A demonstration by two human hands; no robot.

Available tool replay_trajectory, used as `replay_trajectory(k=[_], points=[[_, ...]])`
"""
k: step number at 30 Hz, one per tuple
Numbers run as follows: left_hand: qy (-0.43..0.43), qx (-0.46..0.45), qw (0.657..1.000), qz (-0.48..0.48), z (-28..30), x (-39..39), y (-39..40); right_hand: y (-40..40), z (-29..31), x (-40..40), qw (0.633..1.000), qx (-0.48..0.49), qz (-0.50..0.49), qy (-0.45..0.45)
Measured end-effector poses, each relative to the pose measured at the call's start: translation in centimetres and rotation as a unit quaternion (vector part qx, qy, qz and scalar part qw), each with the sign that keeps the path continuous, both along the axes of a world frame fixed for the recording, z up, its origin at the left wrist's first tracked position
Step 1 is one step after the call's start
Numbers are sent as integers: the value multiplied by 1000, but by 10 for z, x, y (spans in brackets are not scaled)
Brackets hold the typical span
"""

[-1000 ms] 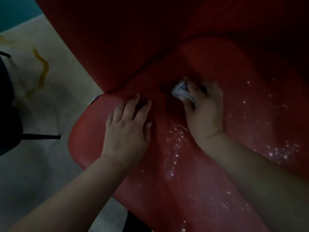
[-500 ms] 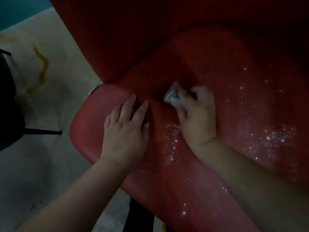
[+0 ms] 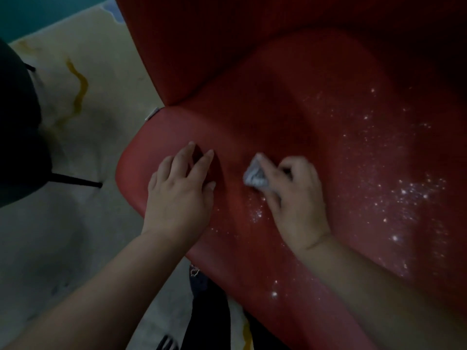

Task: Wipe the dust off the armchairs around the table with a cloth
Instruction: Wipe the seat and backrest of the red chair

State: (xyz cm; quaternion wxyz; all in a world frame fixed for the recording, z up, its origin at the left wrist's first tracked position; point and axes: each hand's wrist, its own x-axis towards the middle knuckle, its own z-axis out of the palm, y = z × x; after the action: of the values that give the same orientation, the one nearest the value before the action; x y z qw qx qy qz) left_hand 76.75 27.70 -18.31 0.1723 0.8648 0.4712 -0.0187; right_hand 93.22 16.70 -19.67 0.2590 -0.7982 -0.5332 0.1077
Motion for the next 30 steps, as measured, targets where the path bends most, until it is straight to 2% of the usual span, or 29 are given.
replay_trajectory(k=[2,6,11,15,19,23,25,30], points=[[-2,-4,1000,4,-1,-6,-4,-25,-1,-1,1000,-3,7,-22],[-5,1,1000,1,-6,-12,-10,-50,-2,-9,993,-6,-113,-23],[-15,16,1000,-12,-9,-18,-7,-8,-4,-36,999,14,-45,-2],[-11,23,1000,-16,-10,-29,-2,13,-8,-19,994,25,-99,-27],[-6,21,1000,-5,-12,-36,3,-23,-10,-31,990,28,-131,-43],[-12,20,1000,-7,-11,-42,0,-18,-9,-55,998,23,-56,-22],[-11,21,1000,-11,-11,-45,0,-1,-8,-46,998,30,-50,-24],[-7,23,1000,-12,-10,-54,1,-19,-8,-31,992,19,-123,-32]])
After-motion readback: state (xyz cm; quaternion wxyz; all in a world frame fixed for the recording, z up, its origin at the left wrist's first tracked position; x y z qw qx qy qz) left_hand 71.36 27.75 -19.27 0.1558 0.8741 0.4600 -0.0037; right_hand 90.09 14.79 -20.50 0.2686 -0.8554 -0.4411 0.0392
